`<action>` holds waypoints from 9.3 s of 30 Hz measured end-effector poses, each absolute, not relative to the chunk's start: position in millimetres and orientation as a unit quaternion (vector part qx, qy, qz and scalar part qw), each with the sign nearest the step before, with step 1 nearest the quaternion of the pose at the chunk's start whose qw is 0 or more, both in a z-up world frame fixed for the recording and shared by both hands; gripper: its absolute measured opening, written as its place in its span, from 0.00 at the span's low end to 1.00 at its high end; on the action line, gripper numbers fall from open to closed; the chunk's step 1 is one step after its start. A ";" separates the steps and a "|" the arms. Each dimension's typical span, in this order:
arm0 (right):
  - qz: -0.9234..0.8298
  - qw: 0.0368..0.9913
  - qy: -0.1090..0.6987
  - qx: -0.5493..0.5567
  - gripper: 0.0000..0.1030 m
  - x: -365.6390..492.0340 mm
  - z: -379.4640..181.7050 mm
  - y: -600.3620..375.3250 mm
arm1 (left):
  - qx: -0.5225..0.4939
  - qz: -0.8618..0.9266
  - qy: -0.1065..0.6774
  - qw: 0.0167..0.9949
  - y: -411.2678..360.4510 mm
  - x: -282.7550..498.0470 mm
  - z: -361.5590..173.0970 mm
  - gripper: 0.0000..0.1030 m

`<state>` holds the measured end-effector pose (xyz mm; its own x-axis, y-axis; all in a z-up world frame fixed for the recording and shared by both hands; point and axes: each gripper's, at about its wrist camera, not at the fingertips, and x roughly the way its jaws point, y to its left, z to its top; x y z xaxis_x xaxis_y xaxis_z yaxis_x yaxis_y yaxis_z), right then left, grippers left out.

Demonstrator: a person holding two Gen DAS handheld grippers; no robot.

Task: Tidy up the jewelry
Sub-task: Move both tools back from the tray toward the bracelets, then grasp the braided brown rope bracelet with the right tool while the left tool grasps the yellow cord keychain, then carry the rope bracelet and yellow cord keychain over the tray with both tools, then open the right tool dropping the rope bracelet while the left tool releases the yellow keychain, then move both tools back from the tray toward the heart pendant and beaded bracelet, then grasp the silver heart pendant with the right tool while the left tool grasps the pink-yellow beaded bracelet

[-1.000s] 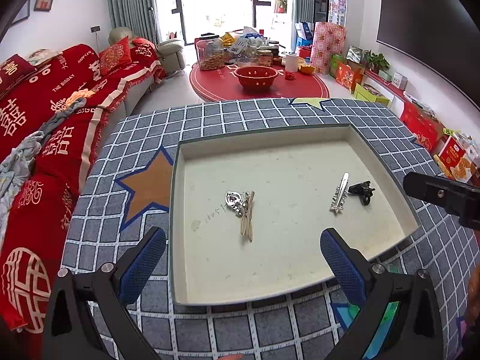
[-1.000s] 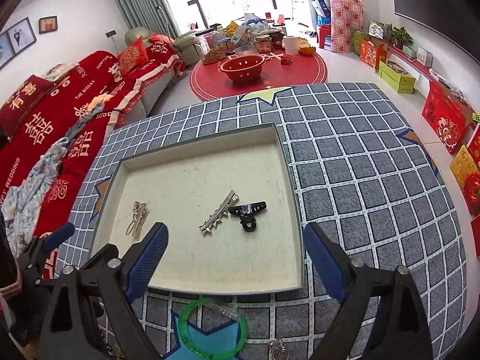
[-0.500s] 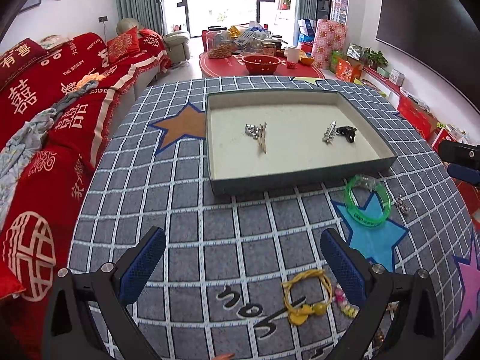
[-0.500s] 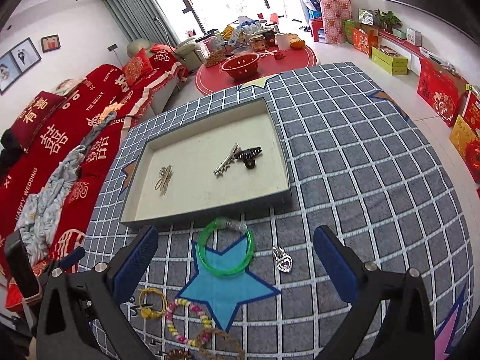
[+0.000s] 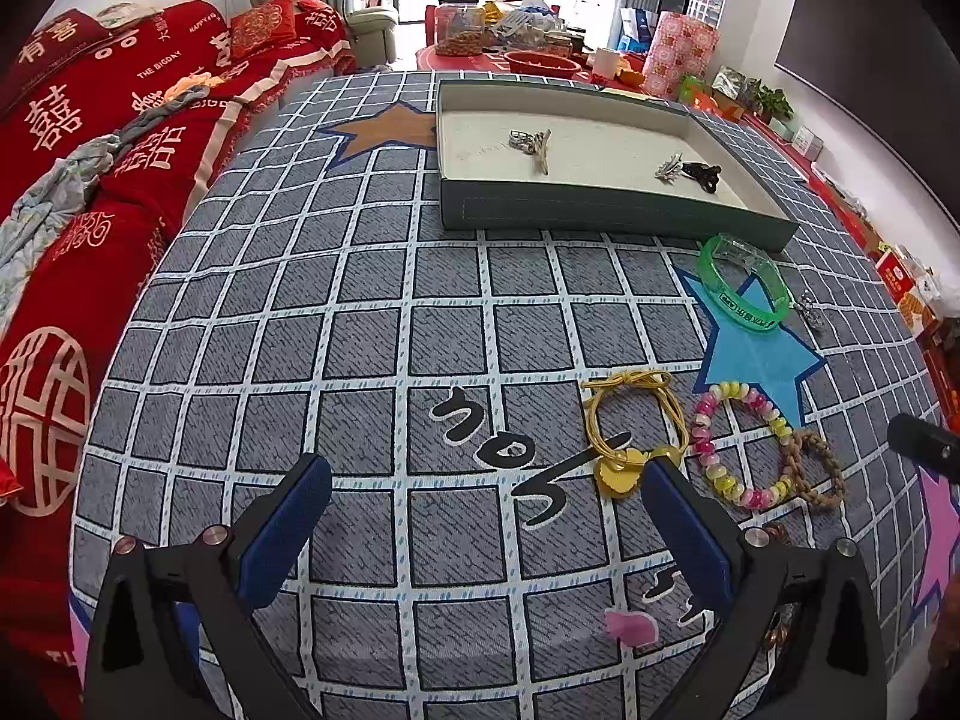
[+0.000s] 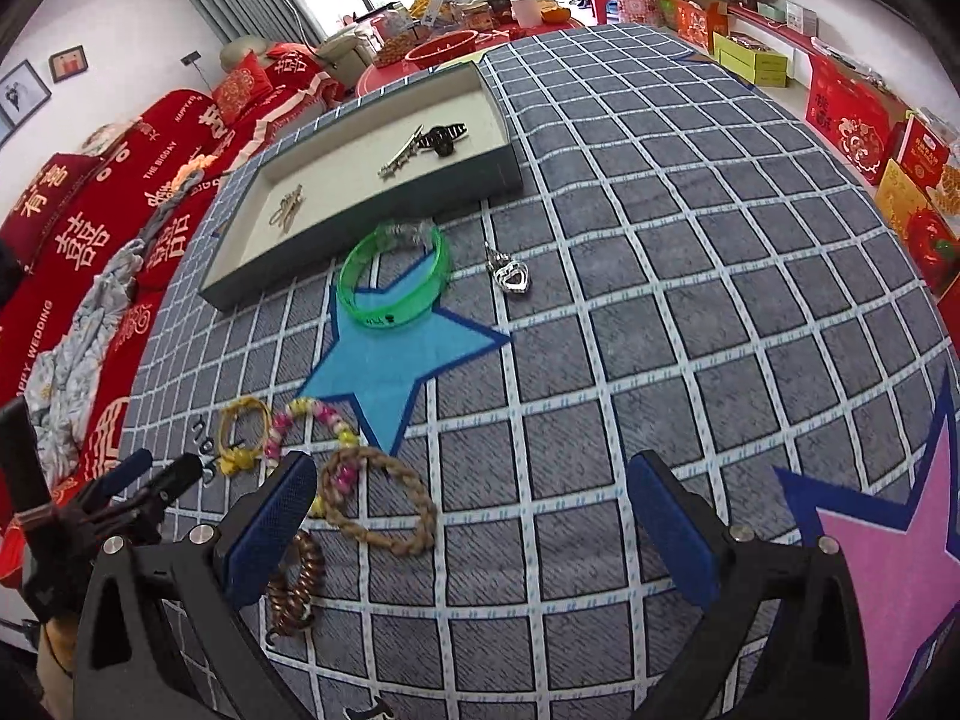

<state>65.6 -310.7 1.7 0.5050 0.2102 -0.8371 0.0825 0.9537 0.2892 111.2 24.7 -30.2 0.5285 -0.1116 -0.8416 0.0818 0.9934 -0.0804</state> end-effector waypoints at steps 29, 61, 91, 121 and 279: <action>0.006 0.859 0.512 0.007 0.97 62.7 -26.3 -275.0 | 0.022 -0.043 0.493 0.869 3.2 135.2 -43.6 1.00; 0.061 0.865 0.496 -0.050 0.07 56.0 -15.3 -235.0 | 0.044 -0.141 0.482 0.864 -26.1 109.2 -32.1 0.17; 0.094 0.900 0.421 0.059 0.07 116.3 90.5 -279.7 | -0.008 -0.145 0.396 0.907 9.1 156.0 73.8 0.17; 0.064 0.883 0.449 0.119 0.07 338.6 57.7 -295.0 | 0.008 -0.103 0.431 0.896 -40.2 368.7 19.3 0.17; 0.002 0.873 0.488 0.000 0.19 162.1 -15.5 -292.9 | 0.096 -0.185 0.478 0.853 -86.4 123.2 -37.3 0.30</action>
